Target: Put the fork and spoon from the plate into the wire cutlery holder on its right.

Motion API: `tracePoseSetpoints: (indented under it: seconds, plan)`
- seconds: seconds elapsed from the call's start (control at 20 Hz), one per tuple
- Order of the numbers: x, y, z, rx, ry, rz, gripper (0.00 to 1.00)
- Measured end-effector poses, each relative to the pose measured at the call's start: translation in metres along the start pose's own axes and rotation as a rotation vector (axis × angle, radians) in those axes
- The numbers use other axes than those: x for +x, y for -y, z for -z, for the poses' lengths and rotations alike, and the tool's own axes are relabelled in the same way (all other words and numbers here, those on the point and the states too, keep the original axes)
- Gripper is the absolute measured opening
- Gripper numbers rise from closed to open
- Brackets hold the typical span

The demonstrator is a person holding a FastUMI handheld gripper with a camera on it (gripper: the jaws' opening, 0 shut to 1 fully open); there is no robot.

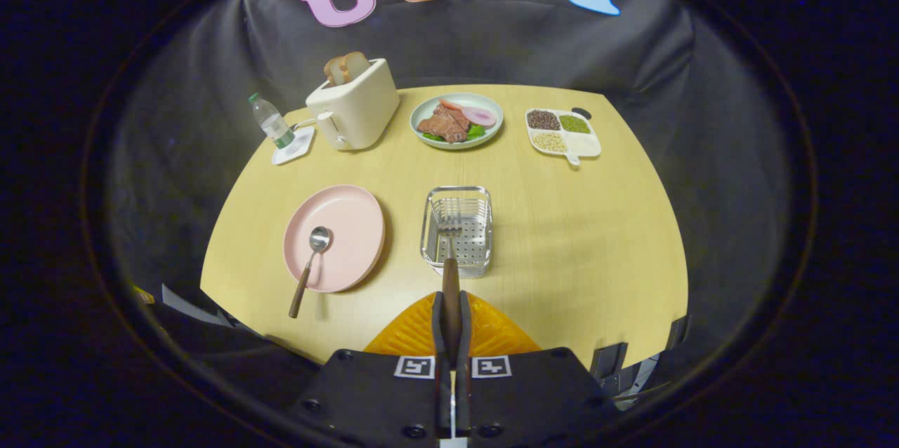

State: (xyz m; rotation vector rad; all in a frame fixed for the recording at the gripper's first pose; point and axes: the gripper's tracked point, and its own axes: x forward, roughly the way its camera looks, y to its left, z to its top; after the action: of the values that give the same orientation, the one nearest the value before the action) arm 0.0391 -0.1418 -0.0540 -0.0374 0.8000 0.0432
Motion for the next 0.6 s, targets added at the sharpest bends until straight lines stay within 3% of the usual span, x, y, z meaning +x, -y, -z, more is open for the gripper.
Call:
tracePoseSetpoints:
  seconds: [0.25, 0.5, 0.55, 0.6]
  plan:
    - [0.02, 0.004, 0.01, -0.013, -0.091, 0.011, 0.06]
    - [0.026, 0.004, 0.008, -0.016, -0.089, 0.018, 0.1]
    - [0.027, 0.002, 0.008, -0.008, -0.088, 0.013, 0.12]
    - [0.027, 0.001, 0.008, 0.001, -0.087, 0.008, 0.21]
